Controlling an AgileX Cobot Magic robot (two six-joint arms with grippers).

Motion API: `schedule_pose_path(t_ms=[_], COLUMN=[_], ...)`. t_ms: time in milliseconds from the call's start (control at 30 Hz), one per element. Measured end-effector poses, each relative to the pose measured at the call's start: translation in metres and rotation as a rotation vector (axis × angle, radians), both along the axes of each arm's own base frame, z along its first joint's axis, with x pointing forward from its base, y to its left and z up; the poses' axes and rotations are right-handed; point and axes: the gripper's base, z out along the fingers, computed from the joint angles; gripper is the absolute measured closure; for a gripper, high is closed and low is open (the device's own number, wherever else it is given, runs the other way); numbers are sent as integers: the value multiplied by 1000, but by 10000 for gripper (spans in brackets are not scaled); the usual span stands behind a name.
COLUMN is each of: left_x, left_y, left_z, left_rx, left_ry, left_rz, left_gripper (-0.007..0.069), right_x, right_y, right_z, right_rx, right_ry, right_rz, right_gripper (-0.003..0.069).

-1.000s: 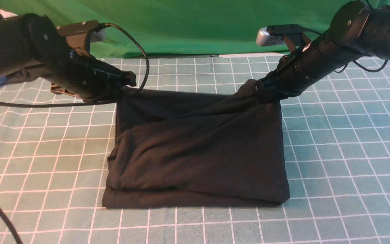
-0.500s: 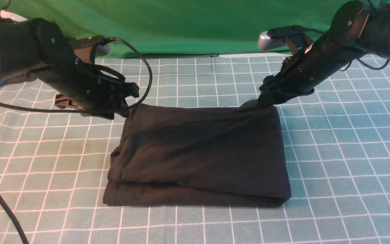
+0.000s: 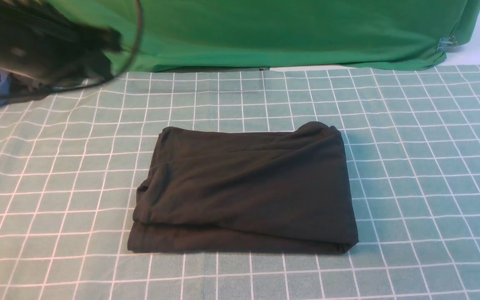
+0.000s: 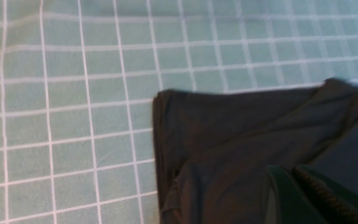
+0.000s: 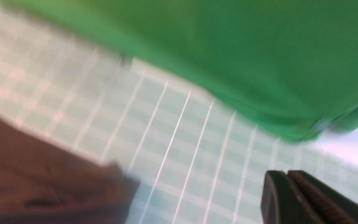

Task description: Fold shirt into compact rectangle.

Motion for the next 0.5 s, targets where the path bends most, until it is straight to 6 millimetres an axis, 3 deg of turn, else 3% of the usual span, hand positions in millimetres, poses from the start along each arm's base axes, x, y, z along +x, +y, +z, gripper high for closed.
schedule_pose_path(t_ms=[33, 67, 100, 167, 200, 233, 400, 433, 500], left_x=[-15, -28, -52, -68, -95, -108, -176, -185, -192], left_y=[1, 2, 4, 5, 8, 9, 17, 18, 19], left_z=[10, 18, 29, 32, 36, 36, 17, 5, -3], left_rx=[-13, -24, -35, -41, -49, -52, -74, -79, -82], left_ry=[-42, -76, -136, -170, -228, -252, -393, -413, -431], left_rz=[-1, -2, -3, -3, -2, -1, 8, 14, 19], left_gripper=[616, 616, 616, 616, 616, 616, 616, 616, 616], right_x=[-26, -37, -63, -81, -106, -121, -196, -211, -222], right_y=[-8, -11, -19, -24, -32, -36, -58, -62, -66], right_z=[20, 25, 38, 42, 42, 44, 9, -5, -17], right_rx=[26, 36, 59, 78, 104, 119, 206, 231, 247], right_ry=[-71, -97, -164, -204, -265, -312, -553, -608, -655], right_rz=[-4, -5, -7, -9, -10, -9, -4, -3, -1], right_gripper=[634, 634, 634, 634, 635, 635, 636, 636, 636])
